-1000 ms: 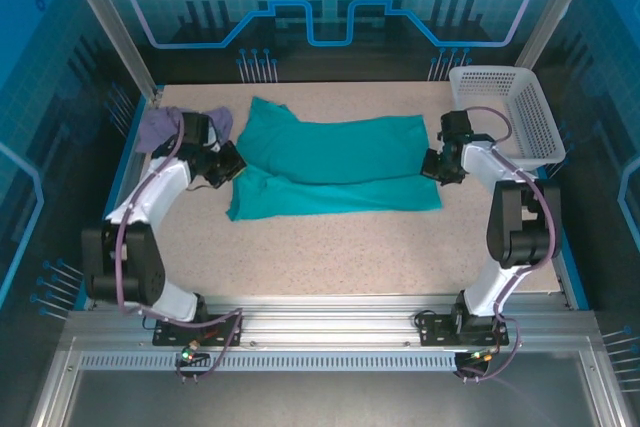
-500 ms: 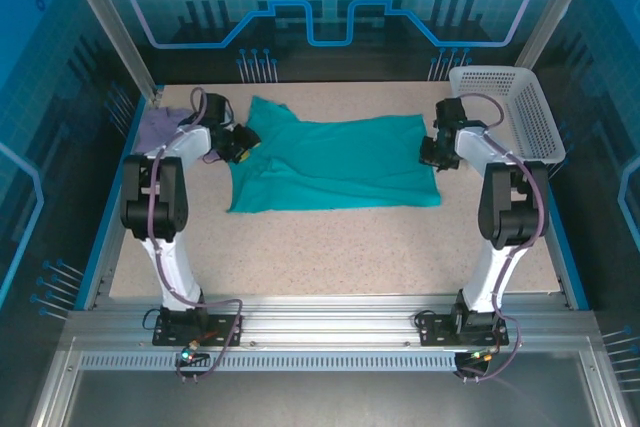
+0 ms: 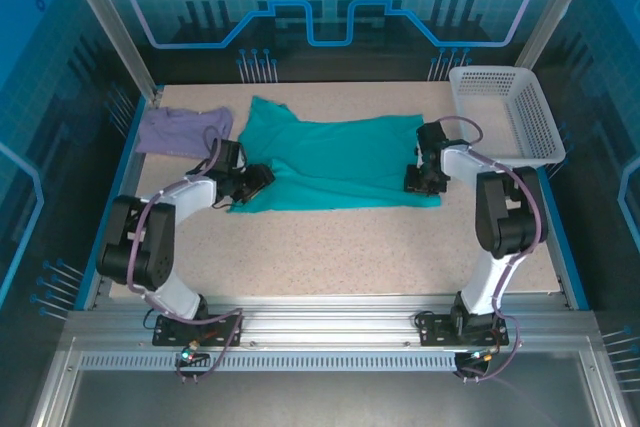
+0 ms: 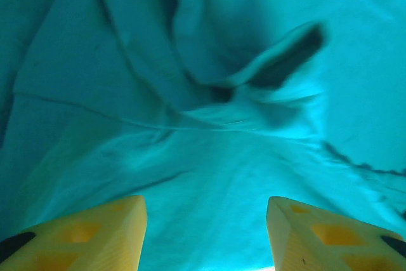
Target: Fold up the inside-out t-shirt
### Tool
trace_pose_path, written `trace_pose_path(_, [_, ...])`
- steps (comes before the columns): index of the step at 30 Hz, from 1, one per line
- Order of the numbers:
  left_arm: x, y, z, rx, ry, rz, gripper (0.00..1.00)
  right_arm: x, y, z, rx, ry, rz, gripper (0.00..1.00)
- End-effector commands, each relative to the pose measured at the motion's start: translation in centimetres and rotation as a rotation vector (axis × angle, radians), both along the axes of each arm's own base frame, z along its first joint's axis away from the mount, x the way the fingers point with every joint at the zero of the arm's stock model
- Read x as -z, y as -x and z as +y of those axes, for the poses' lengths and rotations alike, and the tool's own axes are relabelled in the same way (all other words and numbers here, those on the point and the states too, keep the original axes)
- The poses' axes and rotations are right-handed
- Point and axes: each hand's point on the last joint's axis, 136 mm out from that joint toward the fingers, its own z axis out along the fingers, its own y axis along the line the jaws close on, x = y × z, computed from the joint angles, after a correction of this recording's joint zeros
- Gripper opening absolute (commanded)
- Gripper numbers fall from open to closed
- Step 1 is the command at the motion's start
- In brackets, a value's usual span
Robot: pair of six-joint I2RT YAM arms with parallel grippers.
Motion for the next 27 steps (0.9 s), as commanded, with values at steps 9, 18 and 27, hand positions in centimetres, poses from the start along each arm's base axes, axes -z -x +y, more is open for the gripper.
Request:
trace_pose_path(9, [3.7, 7.4, -0.1, 0.059, 0.016, 0.122, 0.52, 1.1, 6.3, -3.3, 0.019, 0.136, 0.201, 0.36])
trace_pose_path(18, [1.2, 14.5, -3.0, 0.127, 0.101, 0.085, 0.54, -5.9, 8.8, -2.1, 0.057, 0.052, -0.100, 0.38])
trace_pose_path(27, [-1.2, 13.5, 0.6, -0.017, 0.083, -0.011, 0.47, -14.0, 7.8, 19.7, -0.618, -0.270, -0.559, 0.60])
